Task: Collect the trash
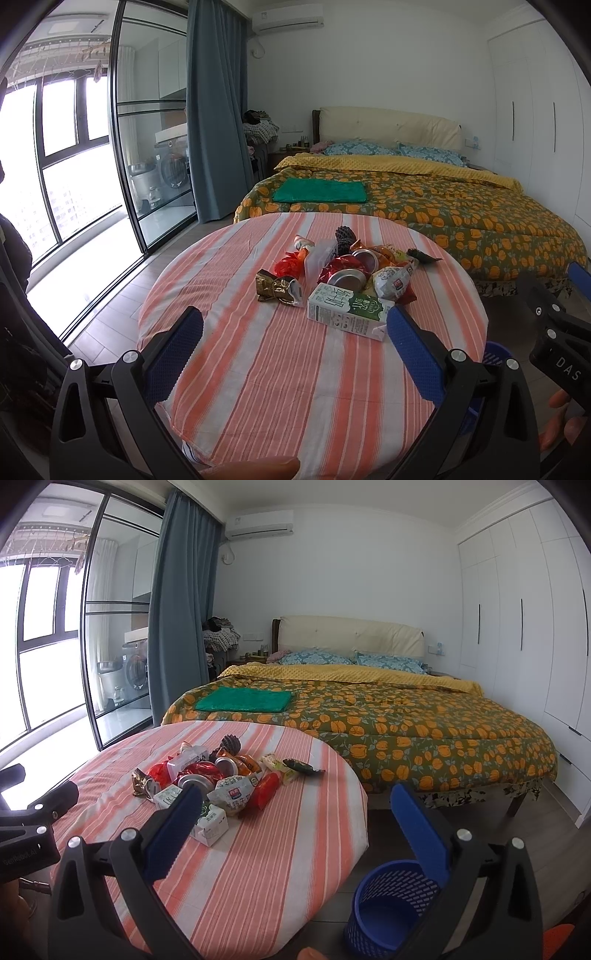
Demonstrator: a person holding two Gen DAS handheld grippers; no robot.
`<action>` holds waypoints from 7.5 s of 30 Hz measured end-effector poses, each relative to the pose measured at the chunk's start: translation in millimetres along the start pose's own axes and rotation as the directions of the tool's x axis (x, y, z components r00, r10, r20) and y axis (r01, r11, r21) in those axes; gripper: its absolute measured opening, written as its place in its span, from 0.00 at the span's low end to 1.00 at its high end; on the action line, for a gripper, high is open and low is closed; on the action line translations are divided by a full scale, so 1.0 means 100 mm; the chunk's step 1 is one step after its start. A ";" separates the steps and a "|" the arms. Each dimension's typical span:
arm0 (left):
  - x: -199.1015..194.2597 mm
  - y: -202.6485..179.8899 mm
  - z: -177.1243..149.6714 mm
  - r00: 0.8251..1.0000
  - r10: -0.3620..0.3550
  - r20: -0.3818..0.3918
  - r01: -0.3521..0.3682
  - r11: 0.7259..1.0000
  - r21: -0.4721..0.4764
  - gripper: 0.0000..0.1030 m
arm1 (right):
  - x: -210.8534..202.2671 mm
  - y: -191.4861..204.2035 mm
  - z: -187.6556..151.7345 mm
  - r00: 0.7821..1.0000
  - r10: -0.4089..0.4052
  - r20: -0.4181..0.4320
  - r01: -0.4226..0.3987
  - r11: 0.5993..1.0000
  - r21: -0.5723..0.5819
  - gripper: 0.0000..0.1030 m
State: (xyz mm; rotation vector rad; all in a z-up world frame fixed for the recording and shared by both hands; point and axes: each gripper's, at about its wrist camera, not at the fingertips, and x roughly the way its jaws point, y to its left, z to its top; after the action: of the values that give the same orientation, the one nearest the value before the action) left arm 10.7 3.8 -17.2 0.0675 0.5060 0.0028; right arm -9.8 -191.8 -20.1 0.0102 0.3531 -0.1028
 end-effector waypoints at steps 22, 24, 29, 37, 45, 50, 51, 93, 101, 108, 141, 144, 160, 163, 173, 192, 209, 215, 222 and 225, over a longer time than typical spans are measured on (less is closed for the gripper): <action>0.03 0.00 -0.12 1.000 -0.006 -0.012 0.006 1.000 0.001 0.96 | 0.05 -0.06 -0.05 1.000 -0.003 -0.008 0.003 1.000 0.007 0.96; 0.04 -0.01 -0.13 1.000 -0.007 -0.015 0.007 1.000 0.000 0.96 | 0.05 -0.07 -0.06 1.000 -0.005 -0.009 0.006 1.000 0.008 0.96; 0.01 -0.03 -0.10 1.000 -0.005 -0.017 0.005 1.000 0.000 0.96 | 0.06 -0.09 -0.07 1.000 -0.007 -0.012 0.007 1.000 0.010 0.96; -0.01 -0.03 -0.10 1.000 -0.007 -0.023 0.007 1.000 0.000 0.96 | 0.06 -0.09 -0.08 1.000 -0.009 -0.021 0.010 1.000 0.014 0.96; -0.01 -0.03 -0.13 1.000 -0.008 -0.027 0.008 1.000 -0.001 0.96 | 0.07 -0.10 -0.09 1.000 -0.015 -0.024 0.015 1.000 0.020 0.96; -0.02 -0.03 -0.14 1.000 -0.008 -0.028 0.008 1.000 -0.001 0.96 | 0.06 -0.12 -0.09 1.000 -0.017 -0.027 0.017 1.000 0.024 0.96; -0.01 -0.03 -0.12 1.000 -0.008 -0.028 0.008 1.000 -0.001 0.96 | 0.06 -0.12 -0.09 1.000 -0.017 -0.026 0.018 1.000 0.024 0.96; 0.38 0.15 -0.33 0.988 -0.024 -0.152 0.018 0.999 -0.045 0.96 | 0.16 -0.24 -0.19 0.999 -0.018 -0.049 0.019 1.000 0.021 0.96; 0.95 0.29 -0.56 0.947 -0.051 -0.317 0.042 0.999 -0.035 0.96 | 0.60 -0.19 -0.38 0.979 0.130 -0.157 -0.132 0.991 -0.002 0.96; 1.30 0.56 -0.59 0.925 -0.044 -0.378 0.014 0.997 -0.082 0.96 | 1.25 -0.02 -0.57 0.833 0.416 -0.364 -0.408 0.907 0.103 0.95; 1.58 0.52 -0.45 0.893 0.058 -0.446 -0.141 0.978 -0.154 0.96 | 1.15 -0.56 -0.70 0.938 0.233 -0.257 -0.204 0.970 0.134 0.96; 1.52 0.77 -0.48 0.887 0.037 -0.460 -0.142 0.970 -0.195 0.96 | 1.13 -0.50 -0.71 0.938 0.231 -0.258 -0.206 0.971 0.121 0.96; 2.29 0.32 -0.02 0.840 -0.125 -0.527 0.088 0.992 -0.095 0.96 | 1.06 -0.31 -0.80 0.937 0.216 -0.275 -0.204 0.976 0.075 0.96; 2.33 0.33 -0.04 0.824 -0.146 -0.547 0.107 0.989 -0.103 0.95 | 1.07 -0.30 -0.81 0.934 0.219 -0.284 -0.205 0.976 0.077 0.96; 1.93 0.25 -0.16 0.769 -0.315 -0.556 0.337 0.939 -0.066 0.47 | 1.28 -0.11 -0.45 0.914 0.267 -0.306 -0.282 0.959 -0.006 0.96; 1.80 0.15 -0.46 0.835 -0.270 -0.480 0.314 0.949 0.013 0.95 | 1.87 0.52 -0.38 0.640 0.377 -0.670 -0.573 0.814 -0.089 0.55; 1.86 0.08 -0.16 0.844 -0.215 -0.491 0.296 0.951 0.091 0.80 | 2.57 0.95 0.12 0.666 0.200 -0.719 -0.556 0.775 -0.300 0.64; 1.88 0.01 -0.23 0.840 -0.196 -0.506 0.304 0.942 0.141 0.47 | 2.28 0.88 0.06 0.651 0.177 -0.738 -0.561 0.767 -0.311 0.35; 1.64 0.07 -0.20 0.832 -0.309 -0.462 0.349 0.937 0.003 0.46 | 1.66 0.30 0.28 0.685 0.428 -0.590 -0.563 0.824 -0.056 0.35; 1.52 -0.06 -0.11 0.814 -0.376 -0.443 0.400 0.916 -0.043 0.46 | 1.49 -0.15 0.28 0.711 0.472 -0.521 -0.521 0.851 0.061 0.35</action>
State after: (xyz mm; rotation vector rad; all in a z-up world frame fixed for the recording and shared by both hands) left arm 138.2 1.4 -100.8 0.0116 0.9739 -0.4082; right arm 137.9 -221.7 -44.9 0.0441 0.8924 0.4726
